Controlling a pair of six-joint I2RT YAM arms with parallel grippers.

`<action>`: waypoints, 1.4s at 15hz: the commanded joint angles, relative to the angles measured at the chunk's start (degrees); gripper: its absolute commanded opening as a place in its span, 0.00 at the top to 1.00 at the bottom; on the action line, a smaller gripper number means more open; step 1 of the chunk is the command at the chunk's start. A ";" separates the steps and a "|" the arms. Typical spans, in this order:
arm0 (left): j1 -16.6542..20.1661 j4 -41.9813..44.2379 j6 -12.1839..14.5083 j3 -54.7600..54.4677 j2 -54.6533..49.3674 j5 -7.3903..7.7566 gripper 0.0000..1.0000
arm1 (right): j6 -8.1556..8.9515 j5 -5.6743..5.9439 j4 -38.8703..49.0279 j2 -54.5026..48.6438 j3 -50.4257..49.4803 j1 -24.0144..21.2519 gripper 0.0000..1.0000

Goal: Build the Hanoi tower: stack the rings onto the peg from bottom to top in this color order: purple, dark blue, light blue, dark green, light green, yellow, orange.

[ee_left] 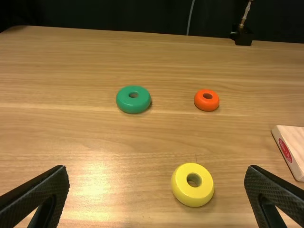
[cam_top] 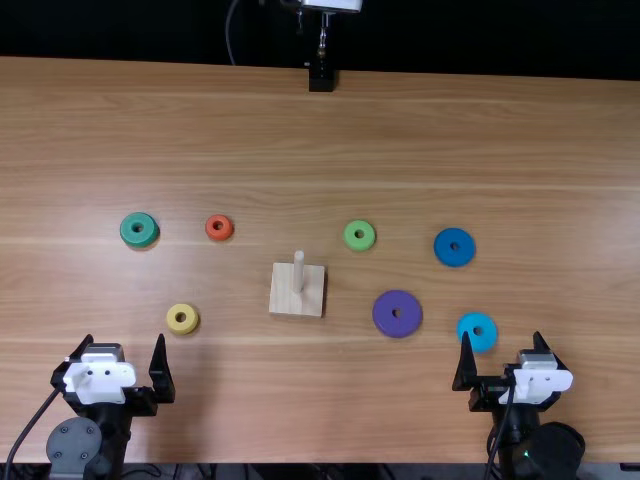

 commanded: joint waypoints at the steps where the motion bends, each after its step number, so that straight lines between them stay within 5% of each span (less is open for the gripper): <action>1: 0.29 -4.71 0.32 -6.07 -0.67 -0.11 0.00 | -0.33 0.67 -4.45 -0.73 -3.35 -0.02 0.00; 12: 0.29 -4.71 0.32 -6.07 -0.67 -0.11 0.00 | 0.41 0.88 -4.45 -0.73 -2.91 0.25 0.00; 16: 0.29 -4.71 0.32 -6.07 -0.67 -0.11 0.00 | -0.01 0.88 -4.24 0.41 6.76 0.16 0.00; 21: 0.20 -4.71 0.32 -6.07 -0.67 -0.11 0.00 | 0.10 0.77 -4.03 14.56 21.52 2.62 0.00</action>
